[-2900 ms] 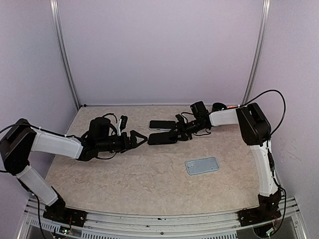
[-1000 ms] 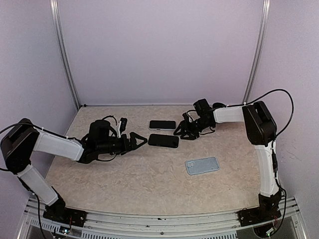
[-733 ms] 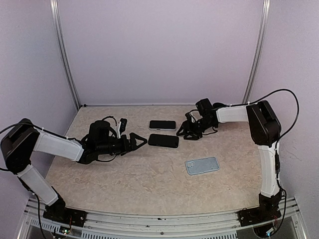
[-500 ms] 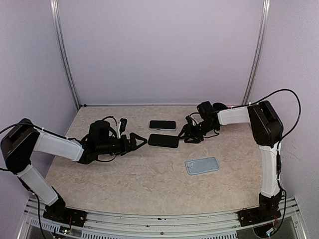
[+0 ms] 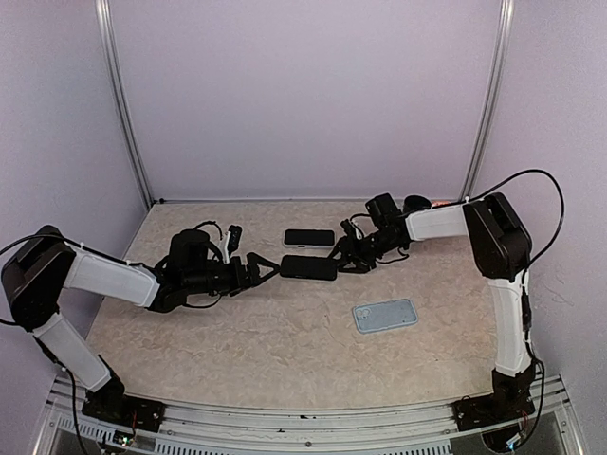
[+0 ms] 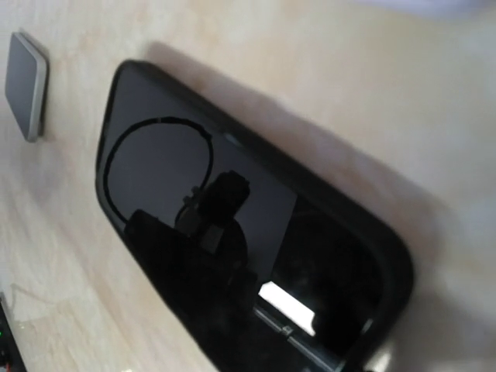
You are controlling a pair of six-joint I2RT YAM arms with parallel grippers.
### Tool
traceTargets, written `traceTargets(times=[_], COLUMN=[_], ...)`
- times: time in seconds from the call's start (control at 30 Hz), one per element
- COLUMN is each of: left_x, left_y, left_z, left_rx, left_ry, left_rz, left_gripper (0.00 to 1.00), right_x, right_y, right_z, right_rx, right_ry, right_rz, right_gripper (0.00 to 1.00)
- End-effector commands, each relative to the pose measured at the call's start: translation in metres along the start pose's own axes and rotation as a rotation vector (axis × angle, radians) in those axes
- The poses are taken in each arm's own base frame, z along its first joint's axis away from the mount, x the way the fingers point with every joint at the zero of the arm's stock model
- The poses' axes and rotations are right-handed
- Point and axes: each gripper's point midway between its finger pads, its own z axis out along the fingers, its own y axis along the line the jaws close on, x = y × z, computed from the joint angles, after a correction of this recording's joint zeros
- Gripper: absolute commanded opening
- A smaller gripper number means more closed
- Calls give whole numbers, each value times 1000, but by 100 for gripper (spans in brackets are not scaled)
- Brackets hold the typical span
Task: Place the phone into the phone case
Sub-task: Move the phone with the phone case to the center of the board.
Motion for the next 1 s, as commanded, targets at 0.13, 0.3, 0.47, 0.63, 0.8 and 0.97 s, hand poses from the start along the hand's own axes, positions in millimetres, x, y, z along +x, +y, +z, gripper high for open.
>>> traceTargets(times=[0.13, 0.3, 0.47, 0.63, 0.8, 0.97], left_x=[-2, 1, 5, 10, 12, 12], left_y=[-2, -2, 0, -1, 4, 13], left_z=[-2, -1, 0, 3, -1, -6], left_rx=[5, 10, 11, 14, -11, -70], left_ry=[-8, -3, 7, 18, 17, 14], left_rz=[3, -1, 0, 9, 15, 14], left_gripper=[99, 99, 99, 99, 99, 99], right_x=[-13, -11, -7, 5, 25, 45], right_y=[6, 5, 11, 11, 2, -7], right_z=[17, 12, -9, -31, -55, -78], right_rx=[-48, -21, 30, 93, 190, 271], right_ry=[2, -4, -32, -49, -69, -90], right_rz=[-5, -15, -62, -107, -129, -143], right_gripper=[57, 57, 57, 58, 58, 59])
